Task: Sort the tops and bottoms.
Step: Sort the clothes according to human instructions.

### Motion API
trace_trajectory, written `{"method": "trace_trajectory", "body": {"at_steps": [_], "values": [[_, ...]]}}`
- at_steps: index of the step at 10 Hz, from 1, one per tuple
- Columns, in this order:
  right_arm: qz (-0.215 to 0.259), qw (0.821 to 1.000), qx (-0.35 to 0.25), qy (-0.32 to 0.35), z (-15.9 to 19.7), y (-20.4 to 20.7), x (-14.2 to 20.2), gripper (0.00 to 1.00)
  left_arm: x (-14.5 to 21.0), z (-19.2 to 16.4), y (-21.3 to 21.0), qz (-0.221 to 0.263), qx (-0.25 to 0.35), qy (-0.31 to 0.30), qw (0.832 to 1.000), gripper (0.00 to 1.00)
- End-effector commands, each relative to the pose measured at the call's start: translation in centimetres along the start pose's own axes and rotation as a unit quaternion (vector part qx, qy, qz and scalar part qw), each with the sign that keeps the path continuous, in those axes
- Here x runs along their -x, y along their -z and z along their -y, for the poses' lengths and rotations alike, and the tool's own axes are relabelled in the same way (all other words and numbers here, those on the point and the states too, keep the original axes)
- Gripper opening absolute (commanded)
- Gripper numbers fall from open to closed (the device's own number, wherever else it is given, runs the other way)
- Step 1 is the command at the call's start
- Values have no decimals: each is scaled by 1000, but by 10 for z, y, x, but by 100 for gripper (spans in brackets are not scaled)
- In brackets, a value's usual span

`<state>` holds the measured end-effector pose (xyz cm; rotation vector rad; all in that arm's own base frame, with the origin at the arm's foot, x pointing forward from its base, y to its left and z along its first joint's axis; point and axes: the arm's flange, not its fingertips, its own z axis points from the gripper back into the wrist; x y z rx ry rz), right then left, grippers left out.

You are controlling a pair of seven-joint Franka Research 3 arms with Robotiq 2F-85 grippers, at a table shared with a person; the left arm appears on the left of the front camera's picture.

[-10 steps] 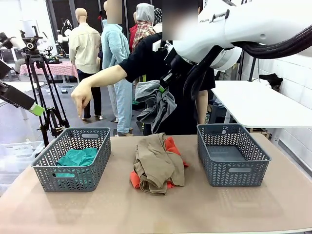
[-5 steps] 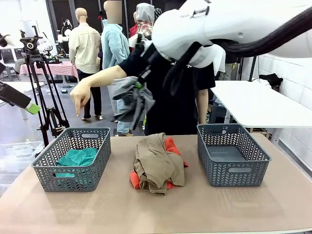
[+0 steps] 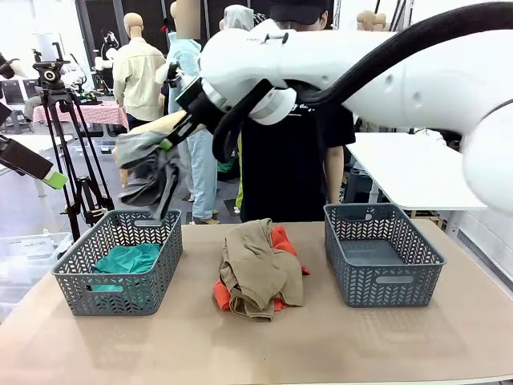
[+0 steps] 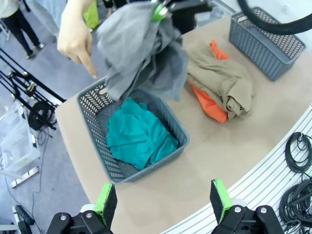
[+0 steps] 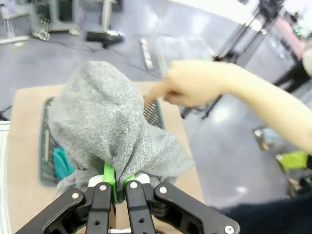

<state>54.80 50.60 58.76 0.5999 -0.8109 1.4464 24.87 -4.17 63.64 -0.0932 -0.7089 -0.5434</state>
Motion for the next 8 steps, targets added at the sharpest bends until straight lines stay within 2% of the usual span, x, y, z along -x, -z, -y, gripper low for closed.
{"method": "trace_trajectory", "body": {"at_steps": [1,5,8], "values": [[12,997,-75,-19,30,46,-22,0,-1,0,0,2,7,2,1000,100],[-10,988,-156,-7,36,126,-9,0,-1,0,0,2,7,2,1000,100],[-31,987,-158,-4,39,165,15,0,-1,0,0,2,7,2,1000,100]]}}
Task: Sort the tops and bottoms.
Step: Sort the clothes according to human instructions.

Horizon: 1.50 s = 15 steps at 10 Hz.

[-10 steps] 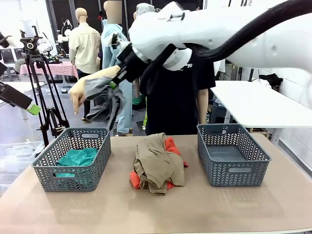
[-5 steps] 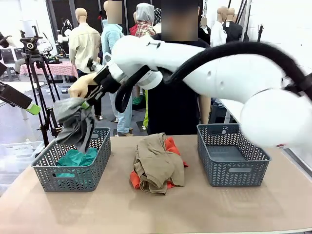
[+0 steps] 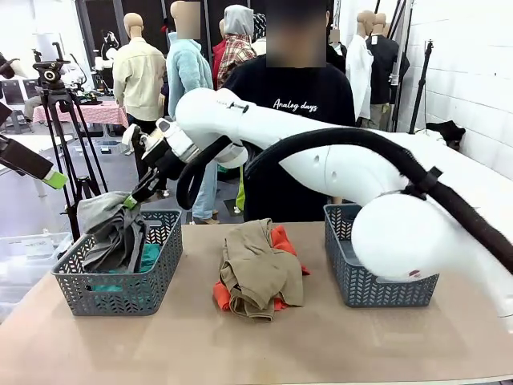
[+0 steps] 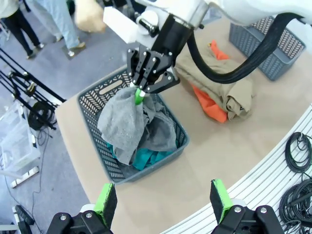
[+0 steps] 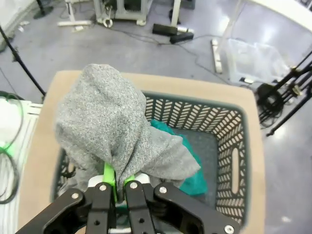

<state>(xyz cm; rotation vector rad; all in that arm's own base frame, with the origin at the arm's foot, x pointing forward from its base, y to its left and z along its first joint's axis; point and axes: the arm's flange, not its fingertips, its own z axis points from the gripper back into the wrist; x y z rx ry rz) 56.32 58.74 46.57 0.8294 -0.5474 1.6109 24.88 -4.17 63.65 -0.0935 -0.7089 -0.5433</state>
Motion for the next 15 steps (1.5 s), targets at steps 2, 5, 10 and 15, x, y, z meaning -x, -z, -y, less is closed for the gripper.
{"method": "trace_trajectory", "body": {"at_steps": [2,5,10,15], "values": [[-15,1000,25,11,59,17,-17,0,-1,0,0,2,7,2,1000,100],[-22,999,-11,25,61,33,-9,0,-1,0,0,2,7,2,1000,100],[-15,999,-22,34,58,22,-12,87,-1,0,0,2,7,2,1000,100],[20,1000,1,18,52,-12,-21,100,-1,0,0,2,7,2,1000,100]]}}
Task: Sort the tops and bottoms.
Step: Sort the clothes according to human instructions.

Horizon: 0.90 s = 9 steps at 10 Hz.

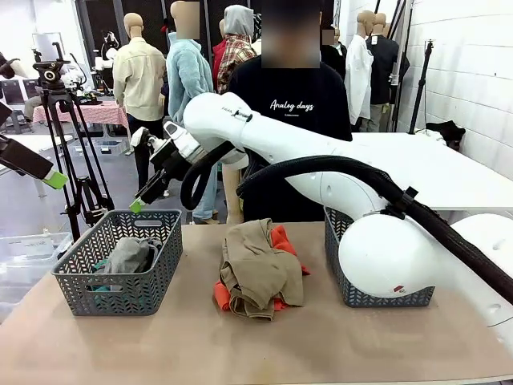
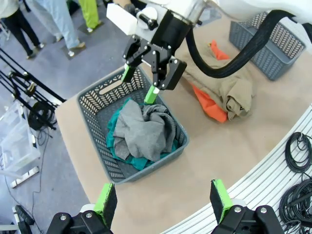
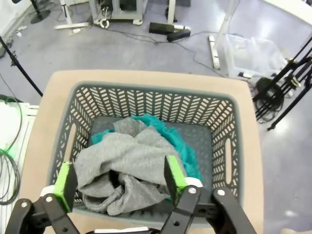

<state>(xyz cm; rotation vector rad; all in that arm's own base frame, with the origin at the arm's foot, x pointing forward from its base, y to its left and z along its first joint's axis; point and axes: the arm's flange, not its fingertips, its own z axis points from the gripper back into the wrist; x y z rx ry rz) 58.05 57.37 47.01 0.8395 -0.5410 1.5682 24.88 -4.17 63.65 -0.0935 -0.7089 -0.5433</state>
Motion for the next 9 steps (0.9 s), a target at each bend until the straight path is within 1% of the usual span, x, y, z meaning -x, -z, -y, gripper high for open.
{"method": "trace_trajectory", "body": {"at_steps": [1,3,4,9], "values": [[27,1000,5,-4,36,-4,-29,100,-1,0,0,2,7,2,1000,100],[48,998,32,11,30,-31,-18,100,-1,0,0,2,7,2,1000,100],[16,1000,12,0,3,-15,-6,100,-1,0,0,2,7,2,1000,100],[16,1000,12,0,3,-15,-6,100,-1,0,0,2,7,2,1000,100]]}}
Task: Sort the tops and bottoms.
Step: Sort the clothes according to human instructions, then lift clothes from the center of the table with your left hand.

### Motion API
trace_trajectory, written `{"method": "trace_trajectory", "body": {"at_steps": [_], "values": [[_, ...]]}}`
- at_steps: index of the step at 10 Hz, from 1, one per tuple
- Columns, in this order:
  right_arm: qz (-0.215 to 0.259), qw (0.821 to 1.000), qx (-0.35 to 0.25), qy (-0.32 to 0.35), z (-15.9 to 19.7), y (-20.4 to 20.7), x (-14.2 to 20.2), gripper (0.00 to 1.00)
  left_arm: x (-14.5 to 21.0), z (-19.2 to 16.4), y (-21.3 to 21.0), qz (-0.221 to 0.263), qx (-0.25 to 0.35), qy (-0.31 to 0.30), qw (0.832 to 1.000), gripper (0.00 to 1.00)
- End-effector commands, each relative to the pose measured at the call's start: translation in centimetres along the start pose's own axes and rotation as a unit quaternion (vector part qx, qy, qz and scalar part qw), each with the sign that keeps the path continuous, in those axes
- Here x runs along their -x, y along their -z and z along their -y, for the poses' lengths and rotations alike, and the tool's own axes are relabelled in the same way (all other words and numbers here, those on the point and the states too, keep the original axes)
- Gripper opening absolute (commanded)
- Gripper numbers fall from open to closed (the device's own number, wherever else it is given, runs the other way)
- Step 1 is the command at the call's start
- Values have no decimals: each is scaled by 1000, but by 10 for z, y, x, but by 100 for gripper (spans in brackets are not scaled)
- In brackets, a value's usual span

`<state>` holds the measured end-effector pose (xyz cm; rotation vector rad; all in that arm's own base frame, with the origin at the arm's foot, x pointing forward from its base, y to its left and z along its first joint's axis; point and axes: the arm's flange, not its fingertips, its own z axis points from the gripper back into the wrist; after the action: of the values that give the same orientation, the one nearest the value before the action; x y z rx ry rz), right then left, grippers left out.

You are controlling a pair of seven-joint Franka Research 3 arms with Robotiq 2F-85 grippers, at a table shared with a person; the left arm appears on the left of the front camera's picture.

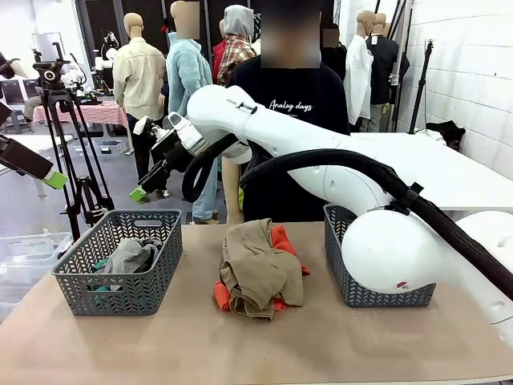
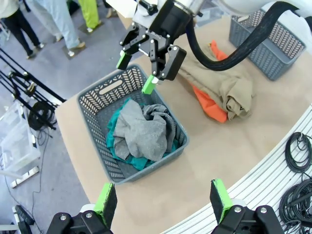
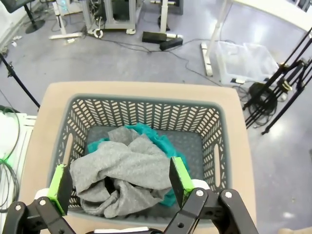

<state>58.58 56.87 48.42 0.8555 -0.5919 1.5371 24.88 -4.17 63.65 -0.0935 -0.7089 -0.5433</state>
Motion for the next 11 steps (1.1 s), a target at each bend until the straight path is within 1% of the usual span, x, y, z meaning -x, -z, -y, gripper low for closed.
{"method": "trace_trajectory", "body": {"at_steps": [1,11], "values": [[-6,1000,-2,-2,0,-1,2,100,-1,0,0,2,7,2,1000,100],[-6,1000,-2,-2,0,-1,2,100,-1,0,0,2,7,2,1000,100]]}}
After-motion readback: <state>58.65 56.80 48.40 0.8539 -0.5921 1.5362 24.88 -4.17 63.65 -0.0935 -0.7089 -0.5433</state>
